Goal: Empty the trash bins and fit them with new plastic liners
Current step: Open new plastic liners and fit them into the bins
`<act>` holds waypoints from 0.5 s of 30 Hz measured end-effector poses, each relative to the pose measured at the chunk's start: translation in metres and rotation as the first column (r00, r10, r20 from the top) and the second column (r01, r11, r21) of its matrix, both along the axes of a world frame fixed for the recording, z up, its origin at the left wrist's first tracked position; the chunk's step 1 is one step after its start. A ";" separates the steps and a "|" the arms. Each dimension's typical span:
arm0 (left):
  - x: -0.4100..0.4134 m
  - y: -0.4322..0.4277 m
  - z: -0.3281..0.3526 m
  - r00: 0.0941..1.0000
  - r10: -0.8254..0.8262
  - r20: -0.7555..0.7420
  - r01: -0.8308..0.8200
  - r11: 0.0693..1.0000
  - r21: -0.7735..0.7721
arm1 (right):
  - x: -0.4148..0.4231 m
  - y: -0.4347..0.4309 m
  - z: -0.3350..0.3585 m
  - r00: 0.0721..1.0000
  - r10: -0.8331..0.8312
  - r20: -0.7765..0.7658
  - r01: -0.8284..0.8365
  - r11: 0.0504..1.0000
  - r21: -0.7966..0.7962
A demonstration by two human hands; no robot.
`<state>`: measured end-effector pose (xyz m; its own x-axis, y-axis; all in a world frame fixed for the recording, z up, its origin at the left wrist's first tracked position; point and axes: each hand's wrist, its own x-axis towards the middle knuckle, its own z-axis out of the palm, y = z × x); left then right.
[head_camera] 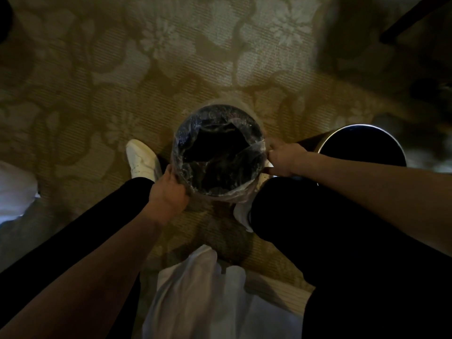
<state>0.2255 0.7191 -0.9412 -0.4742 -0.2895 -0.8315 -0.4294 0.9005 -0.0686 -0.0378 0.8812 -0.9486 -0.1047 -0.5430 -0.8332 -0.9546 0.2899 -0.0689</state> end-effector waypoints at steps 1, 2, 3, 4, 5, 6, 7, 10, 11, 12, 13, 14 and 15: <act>0.000 0.002 -0.001 0.999 -0.049 0.019 0.049 0.999 -0.005 | 0.001 0.001 -0.001 1.000 0.025 -0.002 -0.025 1.000 0.001; 0.000 0.004 -0.003 0.993 -0.111 0.028 0.112 0.994 -0.018 | 0.002 0.001 -0.002 0.999 0.048 0.002 -0.048 0.999 -0.011; 0.000 0.005 -0.006 0.981 -0.192 0.041 0.193 0.981 -0.031 | 0.002 0.000 -0.003 0.998 0.062 0.010 -0.062 0.998 -0.026; -0.001 0.006 -0.008 0.973 -0.226 0.039 0.227 0.973 -0.042 | 0.001 -0.002 -0.002 0.998 0.068 0.020 -0.067 0.997 -0.041; -0.002 0.005 -0.011 0.970 -0.243 0.030 0.244 0.968 -0.051 | 0.000 -0.004 -0.003 0.998 0.057 0.030 -0.055 0.997 -0.052; -0.003 0.005 -0.011 0.974 -0.228 0.015 0.228 0.971 -0.069 | -0.002 -0.005 -0.004 0.999 0.024 0.036 -0.022 0.998 -0.062; -0.003 0.006 -0.012 0.980 -0.200 0.000 0.199 0.976 -0.084 | -0.003 -0.006 -0.006 0.999 -0.030 0.040 0.033 0.997 -0.076; -0.003 0.004 -0.012 0.992 0.108 -0.065 -0.114 0.990 -0.087 | -0.004 -0.006 -0.017 0.961 -0.257 0.105 0.268 0.956 -0.117; -0.002 0.003 -0.014 0.982 0.171 -0.086 -0.177 0.981 -0.075 | -0.004 -0.006 -0.022 0.917 -0.369 0.153 0.387 0.915 -0.114; -0.001 0.000 -0.017 0.983 0.163 -0.089 -0.169 0.984 -0.062 | -0.005 -0.006 -0.026 0.834 -0.506 0.220 0.535 0.840 -0.092; -0.001 -0.004 -0.019 0.992 0.104 -0.072 -0.108 0.993 -0.052 | -0.005 -0.007 -0.028 0.711 -0.644 0.283 0.680 0.732 -0.042; -0.001 -0.007 -0.023 0.998 0.036 -0.056 -0.038 0.998 -0.047 | -0.005 -0.007 -0.029 0.587 -0.742 0.325 0.783 0.622 0.005; -0.001 -0.010 -0.025 0.999 -0.009 -0.045 0.006 0.998 -0.056 | -0.004 -0.006 -0.031 0.485 -0.803 0.347 0.849 0.527 0.032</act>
<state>0.2245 0.7095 -0.9665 -0.5129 -0.3311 -0.7920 -0.4266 0.8990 -0.0995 -0.0422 0.8752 -0.9792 -0.3379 -0.4344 -0.8349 -0.2024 0.8999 -0.3863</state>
